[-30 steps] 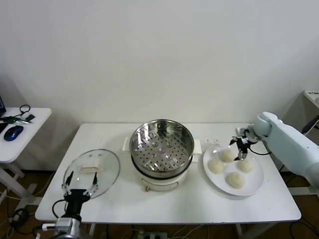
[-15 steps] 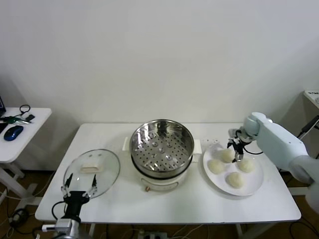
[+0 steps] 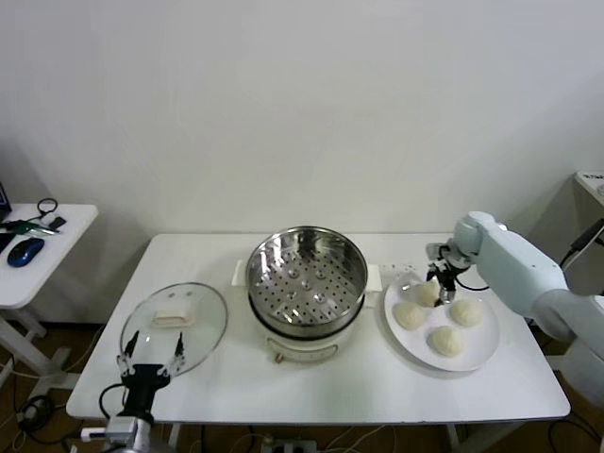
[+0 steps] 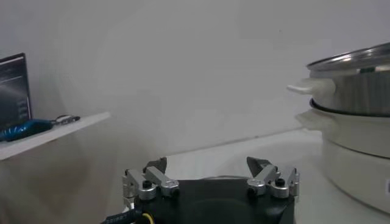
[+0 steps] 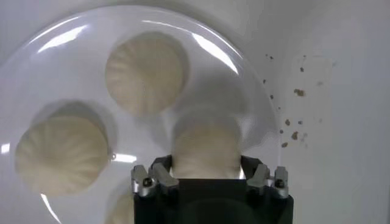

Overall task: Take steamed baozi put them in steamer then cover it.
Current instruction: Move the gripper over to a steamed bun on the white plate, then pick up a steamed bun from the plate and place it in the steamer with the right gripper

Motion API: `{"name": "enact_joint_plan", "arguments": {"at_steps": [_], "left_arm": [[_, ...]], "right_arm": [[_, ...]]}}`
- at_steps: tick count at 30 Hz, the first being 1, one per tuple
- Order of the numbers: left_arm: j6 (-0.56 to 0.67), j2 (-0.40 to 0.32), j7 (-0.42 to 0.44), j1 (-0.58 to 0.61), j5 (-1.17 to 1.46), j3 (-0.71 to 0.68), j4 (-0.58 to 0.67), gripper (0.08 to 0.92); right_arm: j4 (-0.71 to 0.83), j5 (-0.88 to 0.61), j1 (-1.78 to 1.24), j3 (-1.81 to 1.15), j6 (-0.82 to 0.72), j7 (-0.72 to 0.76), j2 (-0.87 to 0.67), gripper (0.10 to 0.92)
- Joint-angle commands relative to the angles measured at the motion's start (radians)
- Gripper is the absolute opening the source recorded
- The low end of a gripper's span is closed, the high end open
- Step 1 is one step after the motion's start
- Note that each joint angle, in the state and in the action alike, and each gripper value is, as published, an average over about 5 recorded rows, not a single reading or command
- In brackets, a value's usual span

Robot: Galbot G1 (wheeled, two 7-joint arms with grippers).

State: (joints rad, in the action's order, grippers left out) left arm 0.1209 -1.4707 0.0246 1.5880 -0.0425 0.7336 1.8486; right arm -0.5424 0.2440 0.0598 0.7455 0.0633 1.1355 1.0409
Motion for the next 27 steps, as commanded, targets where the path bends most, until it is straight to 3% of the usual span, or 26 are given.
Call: {"name": "enact_joint_plan", "arguments": {"at_steps": [1,8,19,27], "left_arm": [[0.001,-0.001,-0.001,0.001,-0.001,0.000,0.000,0.823],[0.000,-0.001,-0.001,0.004,-0.001,0.001,0.003,0.823],[0.001,0.002,0.000,0.016,-0.001,-0.001,0.006,0.823],[0.001,-0.008,0.003,0.029,-0.003,-0.010,0.019,0.823]], "right_arm": [[0.019,0.004,0.000,-0.001,0.001,0.000,0.015,0.689],[-0.037,-0.019,0.029,0.037,0.008,0.007,-0.017,0.679],[-0.385,-0.215,0.339,0.352,0.076,0.037,-0.127,0.679],[-0.519,-0.229,0.579,0.496,0.177,0.066,-0.078,0.679]]}}
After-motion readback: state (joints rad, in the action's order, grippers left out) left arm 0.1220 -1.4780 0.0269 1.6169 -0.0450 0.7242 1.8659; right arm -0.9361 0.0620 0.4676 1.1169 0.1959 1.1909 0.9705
